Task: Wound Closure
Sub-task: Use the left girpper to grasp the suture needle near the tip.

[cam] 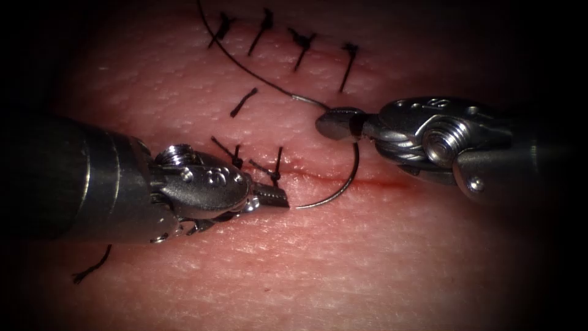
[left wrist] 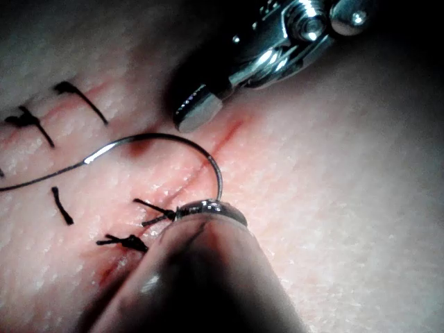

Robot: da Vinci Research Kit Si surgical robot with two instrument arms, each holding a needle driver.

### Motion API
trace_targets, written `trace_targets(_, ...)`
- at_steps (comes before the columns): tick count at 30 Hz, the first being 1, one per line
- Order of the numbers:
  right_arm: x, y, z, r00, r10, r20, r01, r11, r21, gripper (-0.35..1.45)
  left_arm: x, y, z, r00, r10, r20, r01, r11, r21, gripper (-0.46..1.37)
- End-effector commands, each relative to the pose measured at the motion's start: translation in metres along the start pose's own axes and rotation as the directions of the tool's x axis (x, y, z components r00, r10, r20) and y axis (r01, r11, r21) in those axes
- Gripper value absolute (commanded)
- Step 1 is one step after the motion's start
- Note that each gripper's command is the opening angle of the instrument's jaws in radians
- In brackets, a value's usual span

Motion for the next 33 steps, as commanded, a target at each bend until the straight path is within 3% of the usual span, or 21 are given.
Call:
trace_targets(1, 0.0, 0.0, 0.0, 1.0, 0.0, 0.0, 0.0, 1.0, 0.0, 0.05, 0.0, 0.0, 0.0, 1.0, 0.0, 0.0, 0.0, 1.0, -0.01, -0.35)
trace_targets(7, 0.0, 0.0, -0.0001, 1.0, 0.0, 0.0, 0.0, 1.0, 0.0, 0.04, 0.0, 0.0003, -0.0002, 1.0, -0.001, -0.008, 0.001, 1.0, -0.015, -0.35)
trace_targets(14, 0.0003, 0.0003, -0.0011, 1.0, 0.001, -0.016, -0.001, 1.0, 0.0, 0.04, 0.0013, 0.0002, -0.0007, 0.997, 0.019, -0.072, -0.022, 0.999, -0.037, -0.35)
trace_targets(21, 0.0002, 0.001, -0.0037, 0.999, 0.0, -0.05, 0.001, 1.0, 0.016, 0.07, 0.0025, 0.0001, -0.0005, 0.992, 0.042, -0.122, -0.048, 0.998, -0.046, 0.13)
trace_targets(24, -0.0002, 0.0016, -0.0052, 0.998, -0.004, -0.07, 0.005, 1.0, 0.019, 0.07, 0.0028, -0.0001, -0.0001, 0.992, 0.042, -0.123, -0.048, 0.998, -0.045, 0.25)
trace_targets(33, -0.0027, 0.0032, -0.0082, 0.994, -0.023, -0.106, 0.026, 0.999, 0.032, 0.05, 0.0031, -0.0005, 0.0031, 0.992, 0.009, -0.129, -0.013, 0.999, -0.031, 0.26)
